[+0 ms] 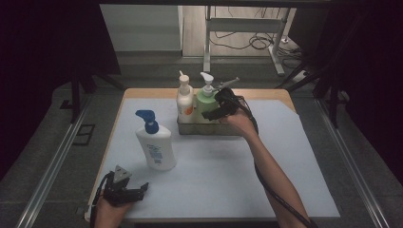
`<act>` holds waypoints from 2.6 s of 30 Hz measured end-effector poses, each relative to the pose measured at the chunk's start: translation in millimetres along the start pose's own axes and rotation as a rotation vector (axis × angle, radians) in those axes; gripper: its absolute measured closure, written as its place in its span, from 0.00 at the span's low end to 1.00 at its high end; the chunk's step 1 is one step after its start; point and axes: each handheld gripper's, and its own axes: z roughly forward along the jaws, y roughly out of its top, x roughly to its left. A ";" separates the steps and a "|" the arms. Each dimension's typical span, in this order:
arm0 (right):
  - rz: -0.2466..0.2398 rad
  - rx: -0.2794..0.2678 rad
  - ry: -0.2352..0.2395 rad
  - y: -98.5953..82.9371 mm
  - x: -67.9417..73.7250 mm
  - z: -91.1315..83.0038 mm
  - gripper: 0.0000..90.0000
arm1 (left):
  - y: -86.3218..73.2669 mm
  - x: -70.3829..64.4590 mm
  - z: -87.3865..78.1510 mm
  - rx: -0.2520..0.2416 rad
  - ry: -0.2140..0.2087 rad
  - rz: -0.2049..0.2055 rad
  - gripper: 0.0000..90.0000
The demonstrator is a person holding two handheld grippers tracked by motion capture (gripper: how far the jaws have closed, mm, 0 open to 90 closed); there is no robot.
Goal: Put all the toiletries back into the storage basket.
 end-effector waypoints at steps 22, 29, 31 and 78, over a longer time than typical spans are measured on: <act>0.081 -0.002 -0.031 -39.7 -20.9 -22.1 0.70 | 0.0 -0.1 -0.1 0.001 0.001 0.000 0.14; 0.102 -0.017 -0.075 -42.7 -26.9 -11.8 0.93 | 0.0 -0.1 -0.1 0.001 0.001 0.001 0.13; 0.120 -0.011 -0.095 -43.0 -28.5 -6.4 0.96 | 0.0 0.0 -0.1 0.001 0.001 0.001 0.13; 0.174 0.070 -0.070 -30.4 -29.3 36.5 0.99 | 0.3 0.3 -0.1 0.003 0.002 0.003 0.13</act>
